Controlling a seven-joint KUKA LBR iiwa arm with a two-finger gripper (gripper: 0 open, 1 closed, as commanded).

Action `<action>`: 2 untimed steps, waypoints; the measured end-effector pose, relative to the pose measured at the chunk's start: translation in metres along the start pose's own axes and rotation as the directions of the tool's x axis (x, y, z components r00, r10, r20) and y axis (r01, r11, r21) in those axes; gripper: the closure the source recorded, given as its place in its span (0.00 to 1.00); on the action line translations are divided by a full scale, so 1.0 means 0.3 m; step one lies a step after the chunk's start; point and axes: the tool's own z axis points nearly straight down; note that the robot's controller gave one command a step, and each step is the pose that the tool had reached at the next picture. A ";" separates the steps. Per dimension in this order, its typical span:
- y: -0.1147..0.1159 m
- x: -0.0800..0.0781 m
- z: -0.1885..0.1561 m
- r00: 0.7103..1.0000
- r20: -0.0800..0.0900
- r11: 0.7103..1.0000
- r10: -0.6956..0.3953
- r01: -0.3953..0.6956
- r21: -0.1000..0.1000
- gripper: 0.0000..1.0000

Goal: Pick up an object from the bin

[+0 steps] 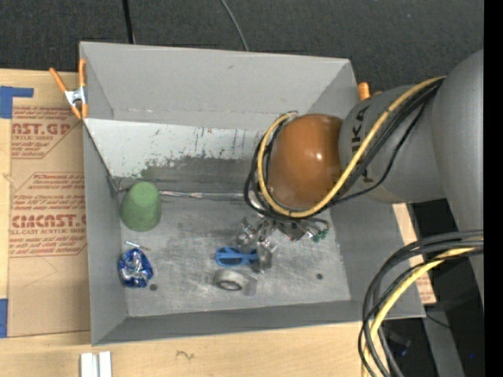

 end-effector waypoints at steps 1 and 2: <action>0.071 -0.018 -0.458 0.977 0.000 0.977 -0.213 0.213 0.002 1.00; 0.072 -0.014 -0.445 0.977 -0.004 0.977 -0.212 0.212 -0.004 0.00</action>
Offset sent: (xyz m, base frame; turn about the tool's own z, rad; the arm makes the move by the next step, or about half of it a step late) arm -0.0124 0.0172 0.1338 -0.2149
